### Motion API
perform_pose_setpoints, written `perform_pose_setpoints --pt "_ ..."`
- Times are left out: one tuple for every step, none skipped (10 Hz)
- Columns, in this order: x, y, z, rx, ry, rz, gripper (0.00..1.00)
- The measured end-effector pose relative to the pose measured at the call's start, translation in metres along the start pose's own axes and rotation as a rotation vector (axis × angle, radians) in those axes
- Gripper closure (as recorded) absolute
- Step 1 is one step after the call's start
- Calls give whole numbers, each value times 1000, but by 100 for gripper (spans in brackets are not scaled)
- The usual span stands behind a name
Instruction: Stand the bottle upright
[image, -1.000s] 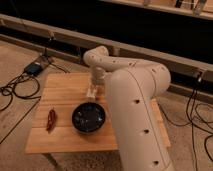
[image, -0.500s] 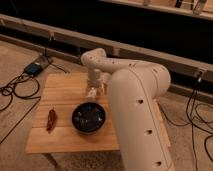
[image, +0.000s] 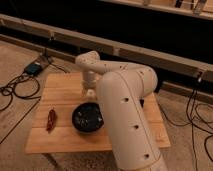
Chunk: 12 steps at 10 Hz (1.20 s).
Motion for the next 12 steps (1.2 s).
perform_pose_setpoints --pt "-6 -3 4 20 0 1 35" --pt "-11 -10 8 39 2 8 35" --pt "-13 -14 10 49 2 15 35" --pt "-16 -22 10 61 2 25 35" --pt "-18 -28 10 68 2 39 35" --pt "-19 -36 9 76 -1 56 35" --pt "-20 -43 8 81 -4 70 35" --pt "-21 -50 6 86 -7 85 35" --pt "-22 -56 4 90 -11 96 35" --pt "-22 -61 4 95 -12 102 35" --pt "-22 -67 2 101 -15 109 35" --pt "-22 -75 1 110 -15 115 35"
